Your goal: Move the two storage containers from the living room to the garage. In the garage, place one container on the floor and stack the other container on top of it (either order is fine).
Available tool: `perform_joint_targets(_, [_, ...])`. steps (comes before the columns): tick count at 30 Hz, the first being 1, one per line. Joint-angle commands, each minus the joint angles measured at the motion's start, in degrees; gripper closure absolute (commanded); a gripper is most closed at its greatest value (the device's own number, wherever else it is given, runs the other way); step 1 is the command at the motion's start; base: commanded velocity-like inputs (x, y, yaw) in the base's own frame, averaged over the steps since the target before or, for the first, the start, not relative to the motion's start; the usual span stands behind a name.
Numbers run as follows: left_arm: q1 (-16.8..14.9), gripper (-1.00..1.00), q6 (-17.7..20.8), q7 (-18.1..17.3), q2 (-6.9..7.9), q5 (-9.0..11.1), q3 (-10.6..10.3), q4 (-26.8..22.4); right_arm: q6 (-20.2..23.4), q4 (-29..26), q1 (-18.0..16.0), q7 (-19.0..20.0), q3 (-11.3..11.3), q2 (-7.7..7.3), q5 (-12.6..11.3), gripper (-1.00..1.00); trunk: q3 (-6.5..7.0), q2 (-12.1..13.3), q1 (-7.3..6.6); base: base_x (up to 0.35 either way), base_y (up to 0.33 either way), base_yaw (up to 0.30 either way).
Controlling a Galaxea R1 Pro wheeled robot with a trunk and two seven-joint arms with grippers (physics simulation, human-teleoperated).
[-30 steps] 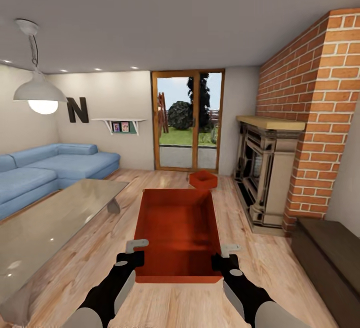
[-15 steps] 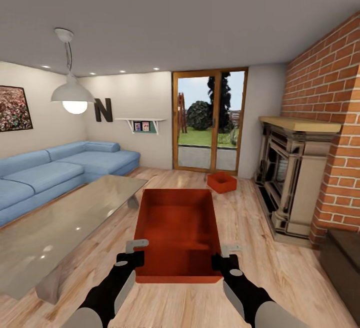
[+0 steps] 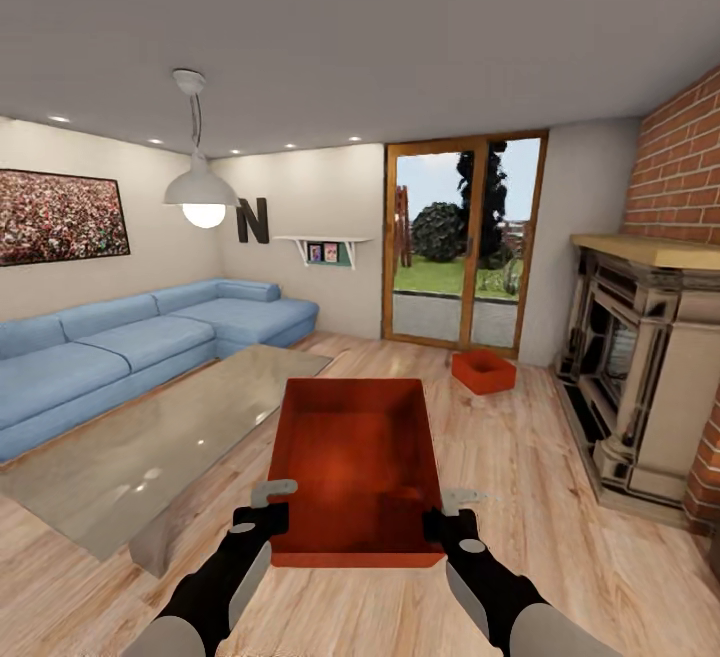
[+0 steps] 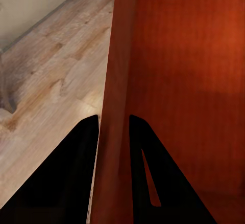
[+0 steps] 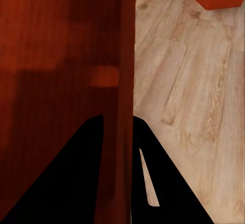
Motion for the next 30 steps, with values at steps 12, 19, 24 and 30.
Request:
perform_joint_targets(12, [-0.1, 1.00, 0.4, 2.0, 0.07, -1.2, -0.1, -0.3, 0.1, 0.1, 0.0, -0.3, 0.5, -0.04, -1.1, 1.00, -0.09, -0.1, 0.01, 0.000, 0.000, 0.270])
perform_joint_targets(19, [-0.1, 1.00, 0.4, 2.0, 0.12, -1.2, -0.1, -0.3, 0.0, 0.2, 0.0, -0.3, 0.5, -0.04, -1.2, 1.00, -0.09, -0.1, 0.01, 0.000, 0.000, 0.270])
perform_joint_targets(24, [-0.1, 1.00, 0.4, 2.0, 0.09, -1.2, -0.1, -0.3, -0.1, 0.3, 0.0, -0.3, 0.5, -0.04, -1.1, 1.00, -0.09, -0.1, 0.01, 0.000, 0.000, 0.270])
perform_joint_targets(30, [-0.1, 1.00, 0.4, 2.0, 0.11, -1.2, -0.1, -0.3, -0.2, 0.3, 0.0, -0.3, 0.6, -0.04, -1.1, 1.00, -0.09, -0.1, 0.01, 0.000, 0.000, 0.270])
